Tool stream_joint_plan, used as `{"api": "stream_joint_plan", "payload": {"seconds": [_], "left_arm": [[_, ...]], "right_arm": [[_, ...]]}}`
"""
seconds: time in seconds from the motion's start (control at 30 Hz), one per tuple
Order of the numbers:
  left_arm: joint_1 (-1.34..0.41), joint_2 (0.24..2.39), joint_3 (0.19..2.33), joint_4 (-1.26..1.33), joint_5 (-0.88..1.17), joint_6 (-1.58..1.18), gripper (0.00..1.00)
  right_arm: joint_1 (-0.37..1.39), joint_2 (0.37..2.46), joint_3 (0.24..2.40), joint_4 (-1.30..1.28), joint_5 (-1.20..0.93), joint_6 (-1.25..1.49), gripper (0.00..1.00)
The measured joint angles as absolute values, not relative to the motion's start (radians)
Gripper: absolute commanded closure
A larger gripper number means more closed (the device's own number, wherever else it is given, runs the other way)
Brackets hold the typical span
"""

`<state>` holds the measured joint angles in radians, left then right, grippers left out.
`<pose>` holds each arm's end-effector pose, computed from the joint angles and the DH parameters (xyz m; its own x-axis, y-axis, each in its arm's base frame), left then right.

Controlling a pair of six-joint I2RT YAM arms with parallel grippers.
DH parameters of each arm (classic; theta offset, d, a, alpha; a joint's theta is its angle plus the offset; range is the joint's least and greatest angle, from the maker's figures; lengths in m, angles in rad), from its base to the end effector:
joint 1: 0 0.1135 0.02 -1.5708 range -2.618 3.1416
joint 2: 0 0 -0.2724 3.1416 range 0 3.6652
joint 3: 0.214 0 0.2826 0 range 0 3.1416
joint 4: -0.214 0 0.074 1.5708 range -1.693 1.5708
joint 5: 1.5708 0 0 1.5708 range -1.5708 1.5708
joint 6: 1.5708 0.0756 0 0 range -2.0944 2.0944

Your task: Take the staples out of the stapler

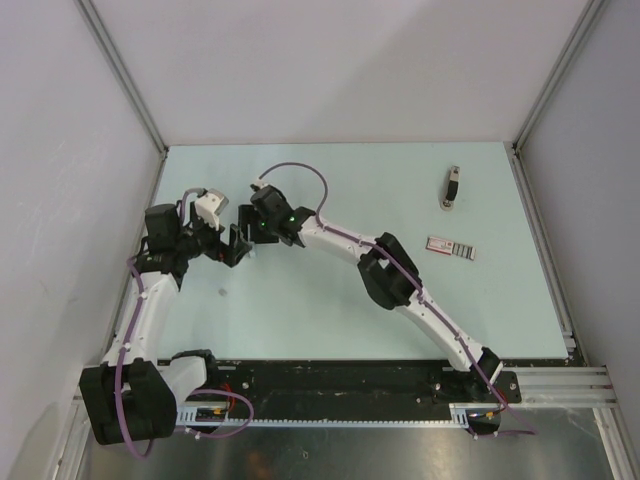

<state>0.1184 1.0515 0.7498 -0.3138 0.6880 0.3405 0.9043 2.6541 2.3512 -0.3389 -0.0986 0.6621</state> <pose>0.2782 -0.0153 0.2488 -0.3989 0.2124 -0.8920 0.5907 0.8036 -0.0729 0.4032 0.5247 0.1267 -0.8027 -0.0310 -0.5955 -0.4278 0.7256 0.5389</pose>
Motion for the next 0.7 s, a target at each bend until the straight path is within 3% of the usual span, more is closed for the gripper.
{"api": "stream_joint_plan", "payload": {"seconds": [0.13,0.27,0.5,0.7], "left_arm": [[0.118,1.051,0.750,-0.313,0.683,0.340,0.01],[0.118,1.051,0.750,-0.313,0.683,0.340,0.01],[0.118,1.044,0.750,-0.312,0.660,0.339,0.01],[0.118,1.040,0.750,-0.309,0.654,0.339,0.01]], "right_arm": [[0.904,2.624,2.294,-0.307,-0.111,0.660,0.24],[0.863,2.504,2.142,-0.346,-0.091,0.629,0.03],[0.624,2.145,1.805,-0.393,0.000,0.564,0.01],[0.361,1.972,1.778,-0.461,0.069,0.558,0.01]]}}
